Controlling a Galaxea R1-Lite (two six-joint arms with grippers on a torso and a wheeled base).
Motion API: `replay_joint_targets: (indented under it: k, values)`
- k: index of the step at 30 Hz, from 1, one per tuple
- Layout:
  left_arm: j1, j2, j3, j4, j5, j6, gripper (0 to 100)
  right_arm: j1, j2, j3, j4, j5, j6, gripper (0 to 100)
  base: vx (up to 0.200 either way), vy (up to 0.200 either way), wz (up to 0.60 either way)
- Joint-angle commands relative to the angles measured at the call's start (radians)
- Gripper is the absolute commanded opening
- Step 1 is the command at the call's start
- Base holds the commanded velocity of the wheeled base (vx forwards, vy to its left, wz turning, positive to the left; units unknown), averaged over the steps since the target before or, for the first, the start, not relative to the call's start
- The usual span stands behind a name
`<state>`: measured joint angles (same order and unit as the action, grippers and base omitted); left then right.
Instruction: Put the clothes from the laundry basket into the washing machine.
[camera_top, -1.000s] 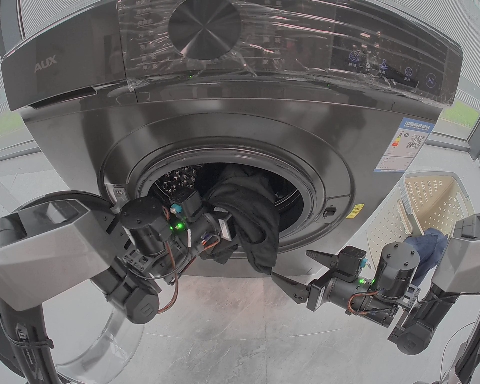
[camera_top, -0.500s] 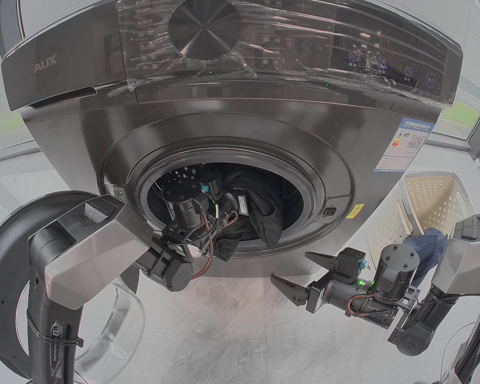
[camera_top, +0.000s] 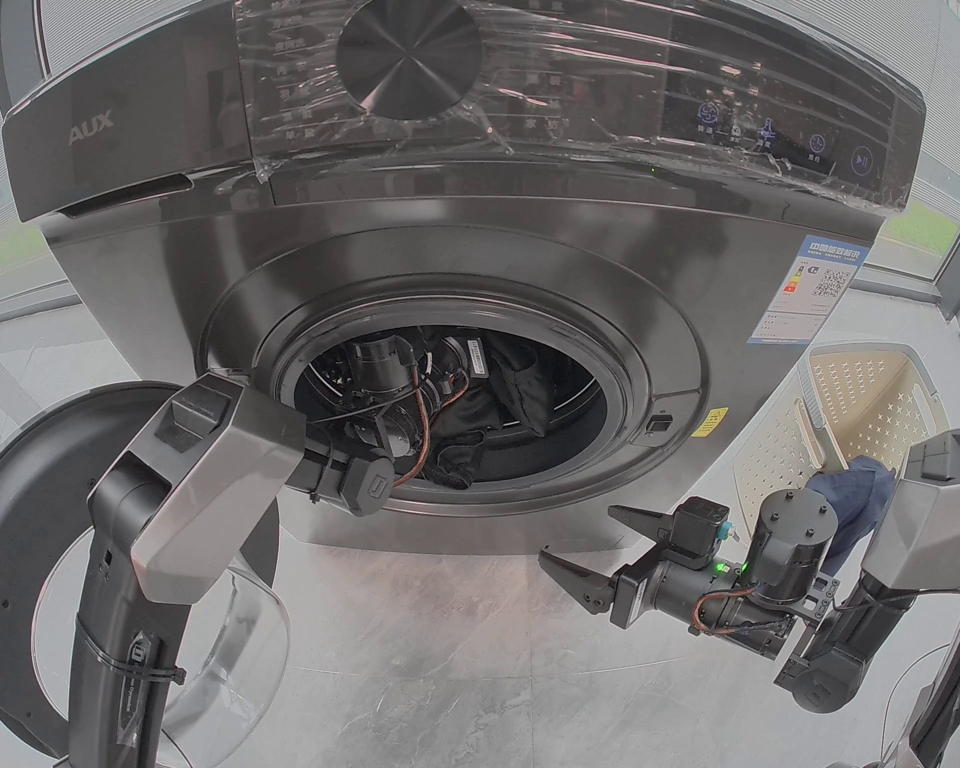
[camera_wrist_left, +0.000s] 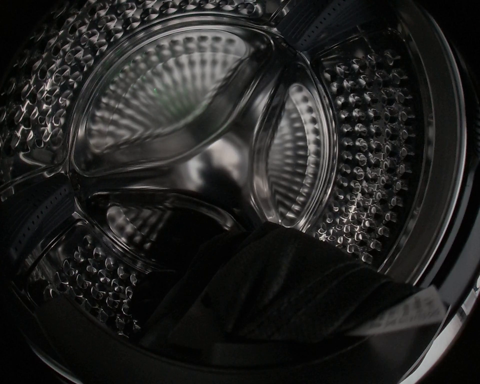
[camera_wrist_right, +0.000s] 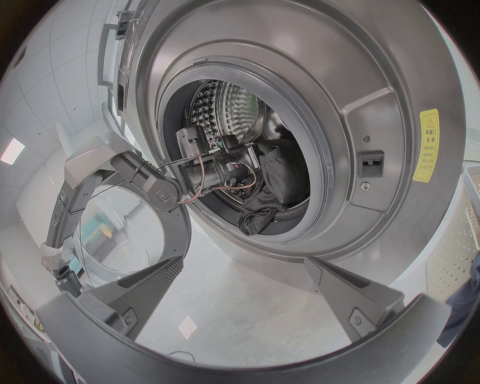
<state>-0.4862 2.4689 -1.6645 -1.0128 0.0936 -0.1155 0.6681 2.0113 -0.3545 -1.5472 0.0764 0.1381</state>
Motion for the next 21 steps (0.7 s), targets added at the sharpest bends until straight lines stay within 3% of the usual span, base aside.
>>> replay_joint_targets:
  k: [1, 2, 3, 6, 9, 10, 11, 16, 21]
  values:
    - [0.009, 0.028, -0.026, 0.005, 0.005, -0.013, 0, 0.004, 0.0, 0.0, -0.001, 0.0, 0.0, 100, 0.0, 0.0, 0.0]
    - [0.009, 0.028, -0.024, 0.005, 0.005, -0.015, 0, 0.004, 0.0, 0.0, -0.001, 0.0, 0.0, 100, 0.0, 0.0, 0.0]
    - [0.008, 0.025, -0.02, 0.008, 0.005, -0.019, 100, 0.004, 0.0, 0.0, -0.001, 0.0, 0.0, 100, 0.0, 0.0, 0.0]
    - [0.001, 0.012, 0.006, 0.028, 0.005, -0.042, 100, 0.004, 0.0, 0.0, 0.001, -0.007, 0.0, 100, 0.0, 0.0, 0.0]
    - [-0.006, -0.056, 0.088, 0.115, -0.008, -0.09, 100, 0.004, 0.001, 0.0, -0.001, -0.009, 0.002, 100, 0.0, 0.0, 0.0]
    - [-0.006, -0.056, 0.088, 0.115, -0.008, -0.09, 100, 0.004, 0.001, 0.0, -0.001, -0.009, 0.002, 100, 0.0, 0.0, 0.0]
    - [-0.012, -0.082, 0.126, 0.174, -0.018, -0.113, 100, 0.007, 0.001, -0.001, 0.001, -0.009, 0.0, 100, 0.0, 0.0, 0.0]
    - [-0.025, -0.087, 0.184, 0.217, -0.043, -0.121, 100, 0.015, 0.003, -0.001, 0.001, -0.01, 0.002, 100, 0.0, 0.0, 0.0]
    - [-0.023, -0.056, 0.216, 0.232, -0.04, -0.104, 100, 0.015, 0.004, -0.001, -0.001, -0.01, 0.002, 100, 0.0, 0.0, 0.0]
